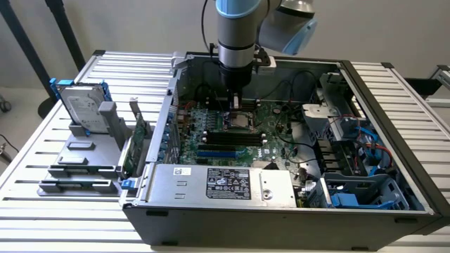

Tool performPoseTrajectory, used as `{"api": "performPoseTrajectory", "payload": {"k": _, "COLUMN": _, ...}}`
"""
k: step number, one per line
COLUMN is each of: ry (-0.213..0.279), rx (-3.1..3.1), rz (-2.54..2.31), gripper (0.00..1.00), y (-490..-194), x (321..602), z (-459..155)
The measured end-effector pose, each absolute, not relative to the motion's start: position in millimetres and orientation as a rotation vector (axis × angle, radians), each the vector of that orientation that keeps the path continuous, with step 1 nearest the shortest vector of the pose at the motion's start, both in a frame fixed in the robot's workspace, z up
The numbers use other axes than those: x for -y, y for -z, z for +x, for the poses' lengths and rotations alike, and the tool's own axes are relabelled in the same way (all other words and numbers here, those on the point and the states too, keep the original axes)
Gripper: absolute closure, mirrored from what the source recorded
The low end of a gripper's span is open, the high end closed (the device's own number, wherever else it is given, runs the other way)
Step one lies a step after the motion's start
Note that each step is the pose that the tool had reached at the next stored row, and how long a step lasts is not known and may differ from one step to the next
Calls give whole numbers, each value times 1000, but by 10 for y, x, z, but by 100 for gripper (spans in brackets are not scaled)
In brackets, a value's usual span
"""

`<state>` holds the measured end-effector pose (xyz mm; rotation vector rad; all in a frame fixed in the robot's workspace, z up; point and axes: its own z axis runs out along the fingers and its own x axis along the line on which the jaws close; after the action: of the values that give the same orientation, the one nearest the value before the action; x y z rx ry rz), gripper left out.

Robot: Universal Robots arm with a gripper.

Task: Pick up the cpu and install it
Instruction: 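Place the cpu into insertion slot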

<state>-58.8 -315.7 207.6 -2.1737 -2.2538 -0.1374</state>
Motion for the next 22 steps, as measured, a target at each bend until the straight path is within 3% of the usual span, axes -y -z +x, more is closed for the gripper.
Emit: {"api": "performPoseTrajectory", "payload": {"k": 22, "ry": 155, "rx": 2290, "rz": -2144, "gripper": 89, "y": -2062, "x": 3233, "z": -485}}
